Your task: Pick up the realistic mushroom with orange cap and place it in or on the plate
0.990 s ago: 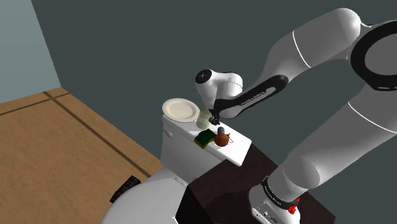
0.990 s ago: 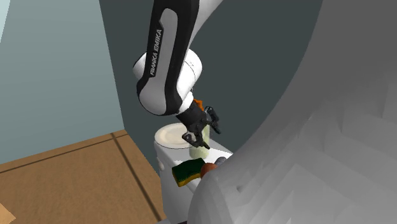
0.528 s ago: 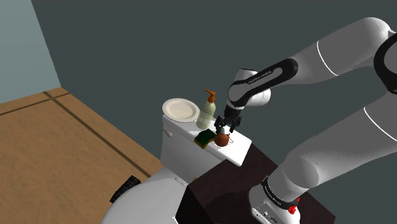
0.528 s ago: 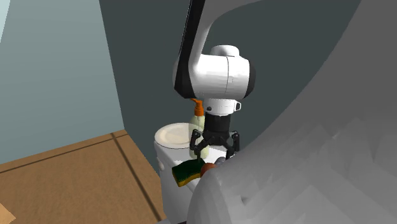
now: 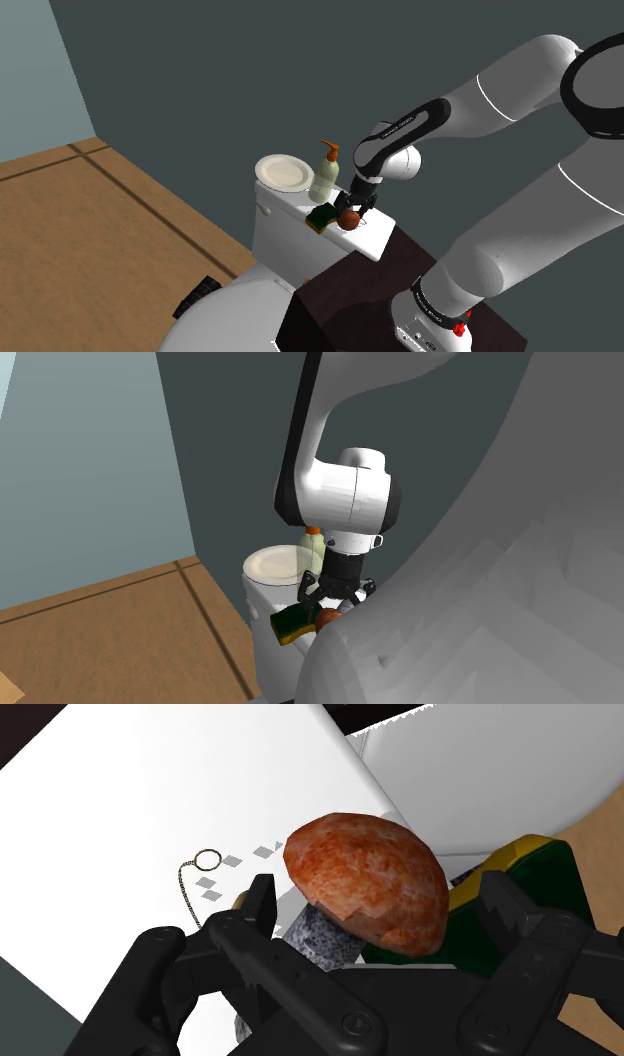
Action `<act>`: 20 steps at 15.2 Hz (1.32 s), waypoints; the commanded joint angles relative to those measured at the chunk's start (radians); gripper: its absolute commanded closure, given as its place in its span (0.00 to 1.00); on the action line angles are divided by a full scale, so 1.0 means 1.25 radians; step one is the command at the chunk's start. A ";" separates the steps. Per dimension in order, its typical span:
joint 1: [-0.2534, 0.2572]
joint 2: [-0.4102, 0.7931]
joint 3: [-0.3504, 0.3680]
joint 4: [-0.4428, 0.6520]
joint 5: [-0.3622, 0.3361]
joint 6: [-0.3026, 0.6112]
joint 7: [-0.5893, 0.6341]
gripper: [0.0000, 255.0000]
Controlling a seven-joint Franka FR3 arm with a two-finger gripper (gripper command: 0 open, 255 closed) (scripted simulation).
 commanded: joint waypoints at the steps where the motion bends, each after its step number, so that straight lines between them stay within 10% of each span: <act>1: 0.002 0.007 0.001 -0.001 0.005 0.008 -0.003 0.00; 7: 0.002 0.007 0.001 -0.001 0.005 0.008 -0.003 0.00; 8: 0.002 0.007 0.001 -0.001 0.005 0.008 -0.003 1.00; 20: -0.005 -0.036 0.002 0.000 -0.019 -0.034 0.019 1.00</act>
